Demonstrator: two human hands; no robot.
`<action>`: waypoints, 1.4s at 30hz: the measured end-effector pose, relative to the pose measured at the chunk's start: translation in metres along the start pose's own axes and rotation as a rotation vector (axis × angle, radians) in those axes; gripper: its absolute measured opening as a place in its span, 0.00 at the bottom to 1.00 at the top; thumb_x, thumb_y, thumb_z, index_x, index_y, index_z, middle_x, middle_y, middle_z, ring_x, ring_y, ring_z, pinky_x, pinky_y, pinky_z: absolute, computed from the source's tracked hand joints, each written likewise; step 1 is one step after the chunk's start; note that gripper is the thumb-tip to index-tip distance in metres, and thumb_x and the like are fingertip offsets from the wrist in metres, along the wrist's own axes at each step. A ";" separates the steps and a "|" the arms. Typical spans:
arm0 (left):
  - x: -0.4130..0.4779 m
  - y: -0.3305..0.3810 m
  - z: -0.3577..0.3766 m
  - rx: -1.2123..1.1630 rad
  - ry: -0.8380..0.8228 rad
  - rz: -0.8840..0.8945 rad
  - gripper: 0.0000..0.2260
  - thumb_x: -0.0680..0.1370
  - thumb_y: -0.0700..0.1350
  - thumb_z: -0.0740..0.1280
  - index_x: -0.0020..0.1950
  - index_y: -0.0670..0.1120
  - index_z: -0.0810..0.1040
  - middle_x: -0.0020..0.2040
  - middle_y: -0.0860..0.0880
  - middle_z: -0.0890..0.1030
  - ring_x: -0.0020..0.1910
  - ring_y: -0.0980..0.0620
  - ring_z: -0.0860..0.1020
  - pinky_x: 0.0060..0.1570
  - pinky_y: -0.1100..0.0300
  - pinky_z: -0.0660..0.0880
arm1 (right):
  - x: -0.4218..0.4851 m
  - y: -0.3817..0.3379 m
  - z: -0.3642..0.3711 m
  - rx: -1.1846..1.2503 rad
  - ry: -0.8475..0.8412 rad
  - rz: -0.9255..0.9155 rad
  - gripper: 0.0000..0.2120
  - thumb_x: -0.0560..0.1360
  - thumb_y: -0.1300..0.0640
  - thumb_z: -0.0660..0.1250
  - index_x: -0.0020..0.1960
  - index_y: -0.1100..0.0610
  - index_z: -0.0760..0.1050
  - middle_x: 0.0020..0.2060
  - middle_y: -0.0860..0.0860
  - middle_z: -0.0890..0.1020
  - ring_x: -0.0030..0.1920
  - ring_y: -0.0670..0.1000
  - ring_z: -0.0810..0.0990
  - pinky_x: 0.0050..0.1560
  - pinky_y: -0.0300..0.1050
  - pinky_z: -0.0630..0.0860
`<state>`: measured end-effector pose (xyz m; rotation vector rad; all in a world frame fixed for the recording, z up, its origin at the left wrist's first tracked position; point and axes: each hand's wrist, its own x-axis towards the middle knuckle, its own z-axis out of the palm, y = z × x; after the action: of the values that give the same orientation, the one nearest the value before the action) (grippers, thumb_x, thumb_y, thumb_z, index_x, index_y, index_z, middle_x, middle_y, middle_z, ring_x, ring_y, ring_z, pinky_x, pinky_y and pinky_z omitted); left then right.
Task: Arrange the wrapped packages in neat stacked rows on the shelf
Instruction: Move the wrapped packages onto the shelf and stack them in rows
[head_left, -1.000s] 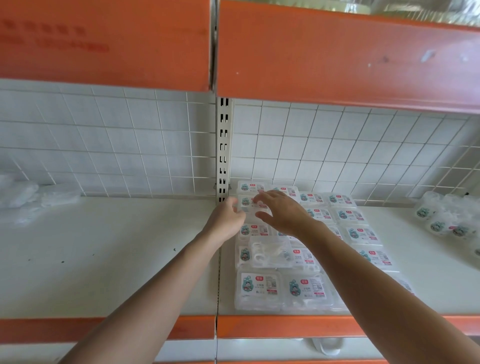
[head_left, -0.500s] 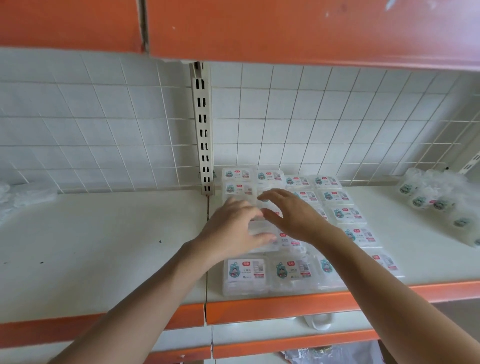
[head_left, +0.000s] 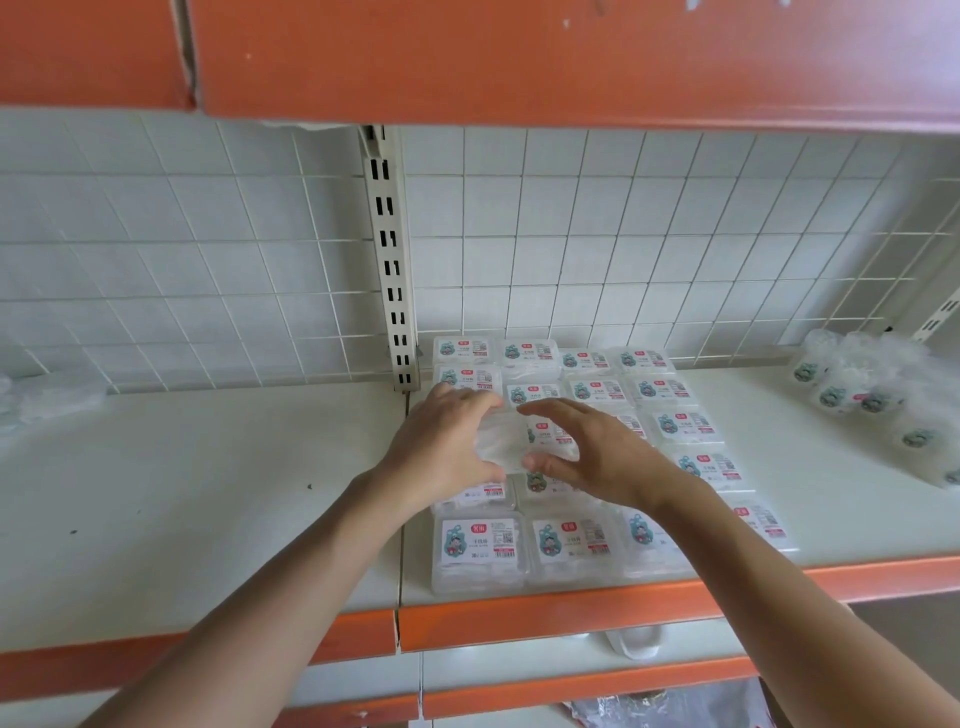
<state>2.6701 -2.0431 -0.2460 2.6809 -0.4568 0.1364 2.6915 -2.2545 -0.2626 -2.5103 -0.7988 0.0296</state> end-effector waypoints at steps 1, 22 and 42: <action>0.001 -0.001 0.000 -0.015 0.005 0.000 0.34 0.66 0.53 0.78 0.69 0.49 0.71 0.63 0.52 0.76 0.63 0.50 0.69 0.61 0.54 0.69 | 0.001 0.000 0.000 0.012 -0.003 -0.003 0.30 0.73 0.40 0.68 0.72 0.47 0.65 0.68 0.44 0.72 0.66 0.46 0.71 0.66 0.46 0.69; 0.009 -0.011 0.001 -0.783 0.022 -0.181 0.29 0.69 0.35 0.75 0.62 0.56 0.69 0.60 0.58 0.76 0.58 0.65 0.75 0.49 0.73 0.73 | 0.025 -0.005 0.001 0.093 0.132 0.033 0.36 0.68 0.48 0.76 0.72 0.47 0.65 0.65 0.45 0.74 0.59 0.42 0.72 0.61 0.41 0.71; 0.022 -0.002 0.003 -0.955 -0.020 -0.414 0.18 0.72 0.37 0.72 0.58 0.50 0.71 0.53 0.40 0.78 0.45 0.46 0.84 0.46 0.50 0.82 | 0.027 -0.004 0.000 0.058 0.377 0.087 0.19 0.74 0.66 0.67 0.63 0.53 0.73 0.55 0.47 0.75 0.42 0.45 0.80 0.47 0.44 0.80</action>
<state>2.6913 -2.0487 -0.2457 1.7736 0.0547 -0.1896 2.7118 -2.2368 -0.2574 -2.3894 -0.5255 -0.3738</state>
